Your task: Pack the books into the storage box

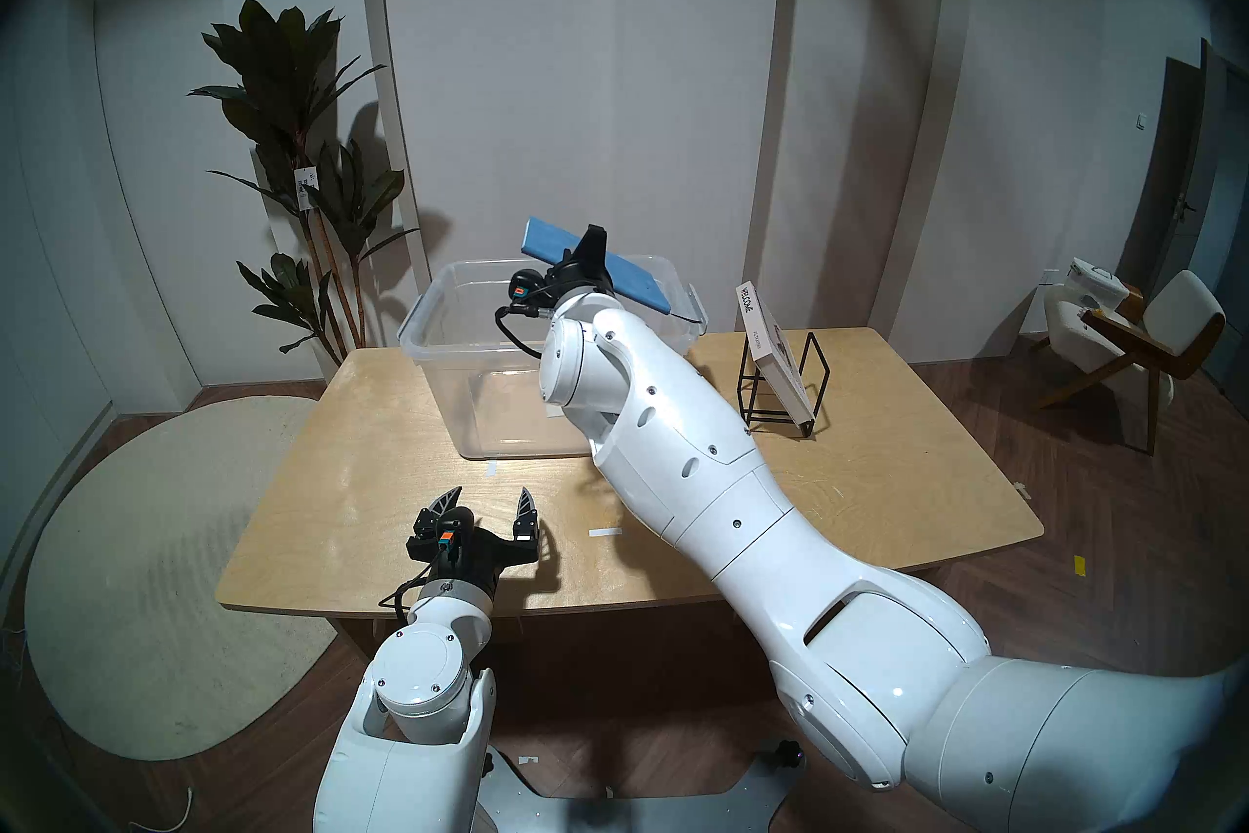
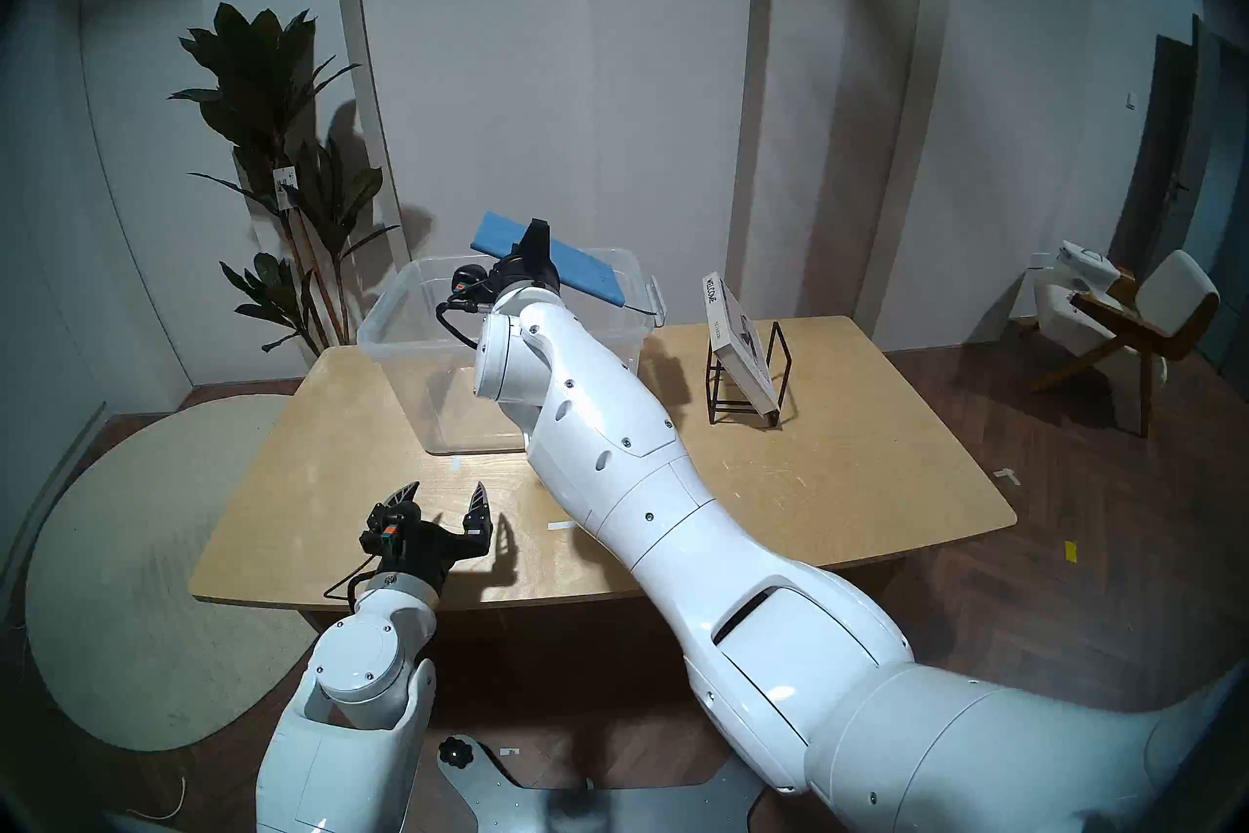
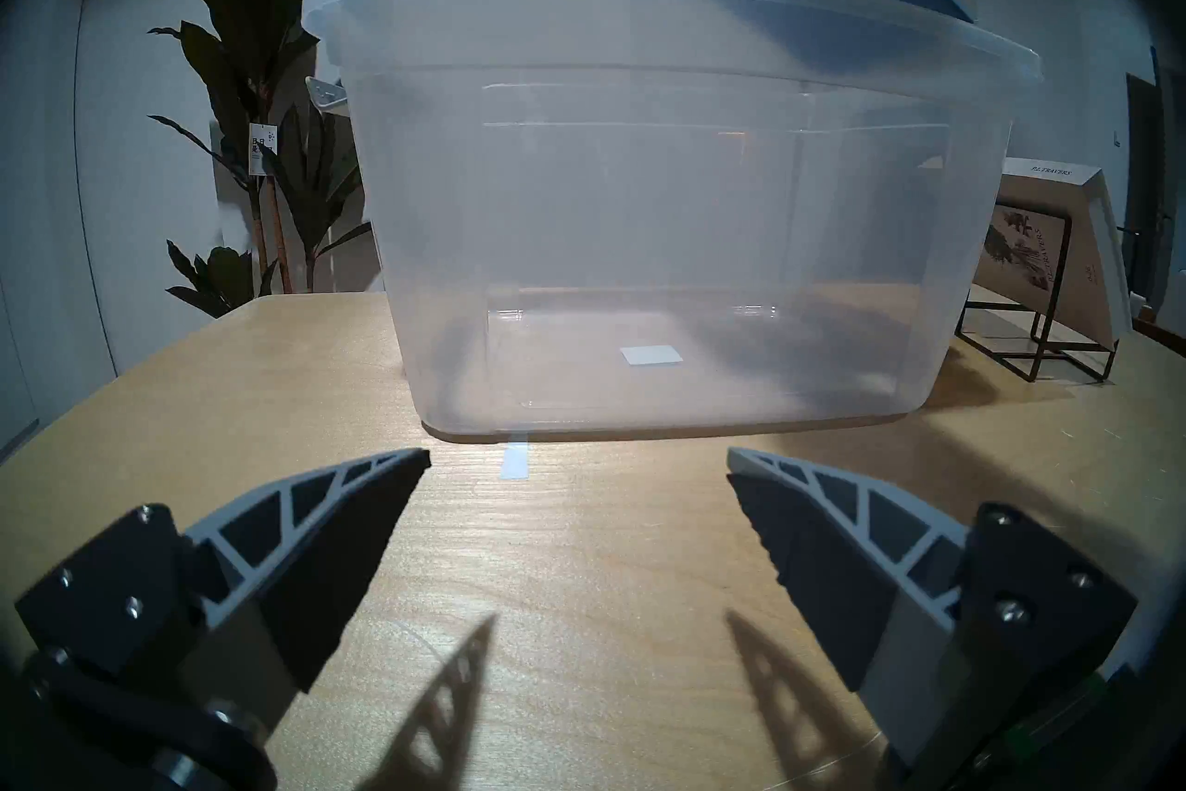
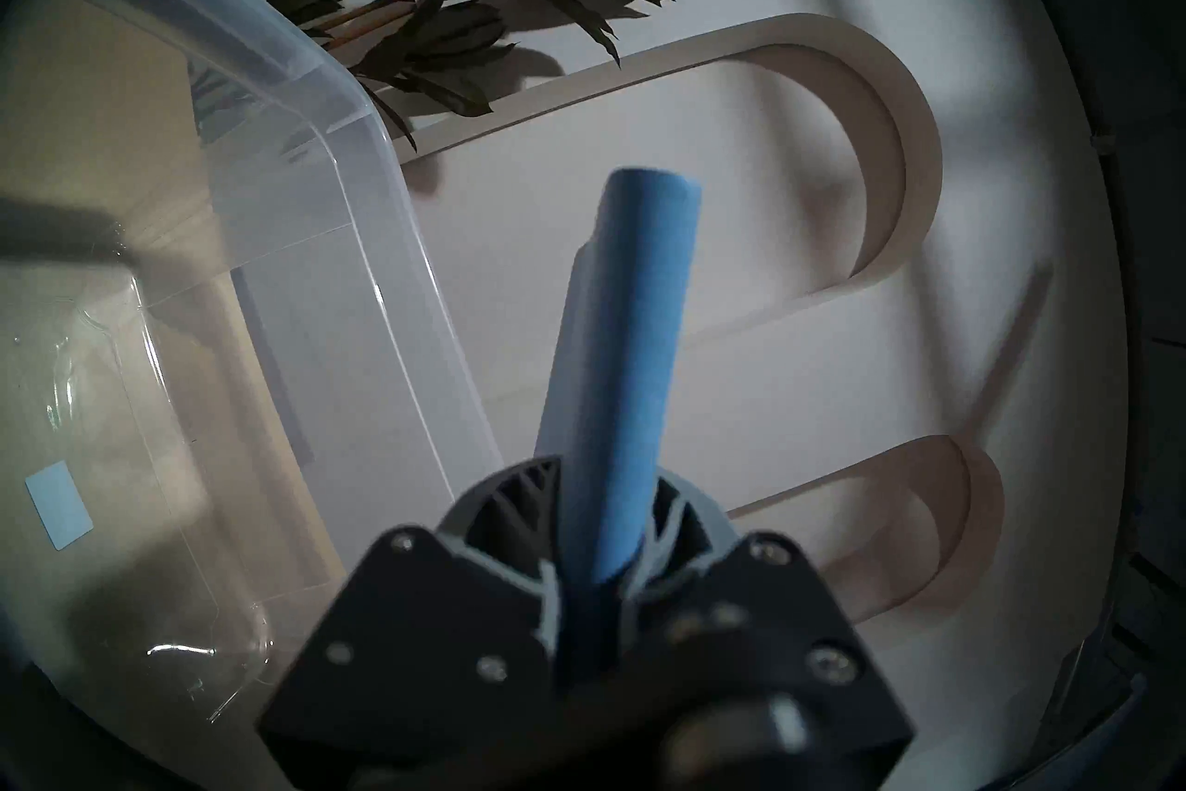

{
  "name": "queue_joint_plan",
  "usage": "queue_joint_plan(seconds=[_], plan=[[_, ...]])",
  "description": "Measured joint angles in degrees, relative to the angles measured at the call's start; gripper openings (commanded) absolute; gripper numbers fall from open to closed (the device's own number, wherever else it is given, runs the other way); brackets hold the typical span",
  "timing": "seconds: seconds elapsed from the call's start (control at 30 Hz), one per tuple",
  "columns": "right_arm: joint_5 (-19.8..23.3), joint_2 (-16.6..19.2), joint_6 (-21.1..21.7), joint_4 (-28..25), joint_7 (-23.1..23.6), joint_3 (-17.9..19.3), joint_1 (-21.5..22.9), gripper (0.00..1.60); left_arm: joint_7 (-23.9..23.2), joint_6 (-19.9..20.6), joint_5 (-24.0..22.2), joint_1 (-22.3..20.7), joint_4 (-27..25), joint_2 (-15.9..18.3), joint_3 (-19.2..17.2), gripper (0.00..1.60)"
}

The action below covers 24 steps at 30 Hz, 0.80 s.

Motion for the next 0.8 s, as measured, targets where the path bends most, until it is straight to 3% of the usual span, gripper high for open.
queue_joint_plan(seconds=[0.5, 0.53, 0.6, 0.8], plan=[[-0.4, -2.02, 2.47, 4.23, -0.58, -0.71, 1.88, 0.0, -0.01, 0.0, -0.02, 0.0, -0.02, 0.0, 0.0, 1.6], [-0.46, -2.07, 2.61, 4.49, -0.58, -0.77, 1.98, 0.18, -0.01, 0.0, -0.02, 0.0, -0.02, 0.0, 0.0, 1.6], [-0.64, -2.18, 3.01, 5.04, -0.57, -0.98, 2.22, 1.6, -0.01, 0.0, -0.02, 0.0, -0.03, 0.0, 0.0, 1.6], [-0.6, -2.9, 4.18, 5.27, -1.52, -0.46, 2.33, 1.6, -0.02, 0.0, -0.02, 0.01, -0.04, 0.0, -0.02, 1.6]])
